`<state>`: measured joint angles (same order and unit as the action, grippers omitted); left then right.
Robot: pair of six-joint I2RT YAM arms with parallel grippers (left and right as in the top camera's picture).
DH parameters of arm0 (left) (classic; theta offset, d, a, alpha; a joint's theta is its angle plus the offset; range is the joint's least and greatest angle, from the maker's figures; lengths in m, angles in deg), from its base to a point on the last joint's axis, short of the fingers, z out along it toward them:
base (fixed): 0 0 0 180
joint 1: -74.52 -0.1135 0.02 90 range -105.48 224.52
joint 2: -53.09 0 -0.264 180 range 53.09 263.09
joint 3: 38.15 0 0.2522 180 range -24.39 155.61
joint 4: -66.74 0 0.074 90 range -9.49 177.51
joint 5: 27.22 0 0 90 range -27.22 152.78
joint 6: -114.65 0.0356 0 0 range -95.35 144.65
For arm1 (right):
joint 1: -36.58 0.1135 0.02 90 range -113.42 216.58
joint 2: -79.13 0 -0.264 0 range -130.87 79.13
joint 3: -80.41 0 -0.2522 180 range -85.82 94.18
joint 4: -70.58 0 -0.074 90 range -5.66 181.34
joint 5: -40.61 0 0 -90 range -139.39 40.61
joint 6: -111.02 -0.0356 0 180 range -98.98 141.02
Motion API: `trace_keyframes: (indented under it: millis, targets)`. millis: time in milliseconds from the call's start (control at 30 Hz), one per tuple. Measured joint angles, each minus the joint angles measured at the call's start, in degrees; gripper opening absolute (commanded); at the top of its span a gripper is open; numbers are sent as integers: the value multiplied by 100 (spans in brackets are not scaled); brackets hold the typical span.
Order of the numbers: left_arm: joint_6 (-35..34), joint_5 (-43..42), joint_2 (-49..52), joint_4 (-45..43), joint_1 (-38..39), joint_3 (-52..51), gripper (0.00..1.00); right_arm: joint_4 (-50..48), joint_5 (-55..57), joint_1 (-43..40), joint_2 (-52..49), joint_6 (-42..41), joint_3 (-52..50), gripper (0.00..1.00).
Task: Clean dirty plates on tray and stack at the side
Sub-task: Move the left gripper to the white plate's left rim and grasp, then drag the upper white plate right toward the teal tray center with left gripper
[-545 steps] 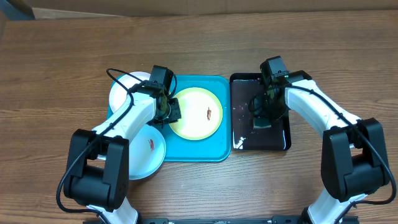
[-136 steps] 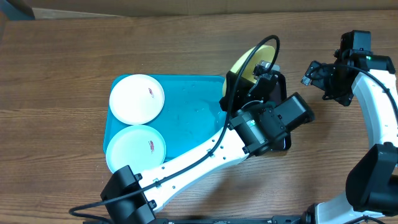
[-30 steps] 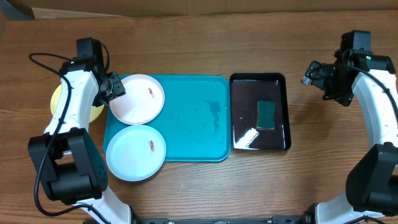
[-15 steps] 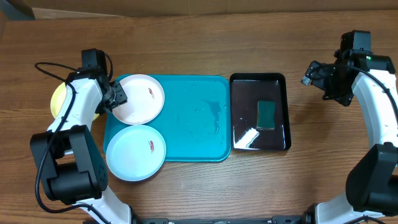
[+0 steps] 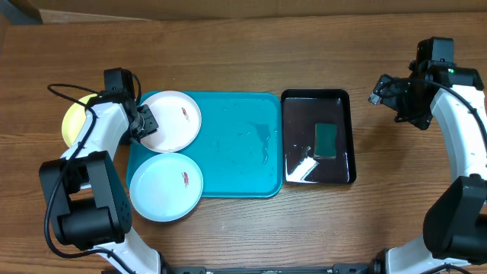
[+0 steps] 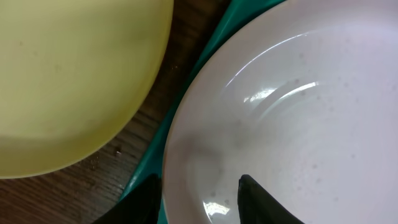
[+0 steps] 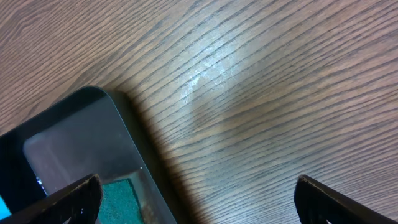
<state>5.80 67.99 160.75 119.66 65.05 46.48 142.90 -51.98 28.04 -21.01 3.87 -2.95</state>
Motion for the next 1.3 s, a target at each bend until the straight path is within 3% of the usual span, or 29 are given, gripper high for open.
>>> trace_keyframes:
  millis: [433,733,1000,1300]
  targets:
    - [0,-31,0,-85,0,-234,30,0,0,0,0,2,0,100]
    - [0,-737,0,74,0,-234,22,-2,-2,0,0,2,0,100]
    - [0,-1263,0,280,203,-234,24,-2,0,-2,0,0,0,100]
    - [2,-1408,0,251,1128,-234,29,2,0,0,0,2,0,100]
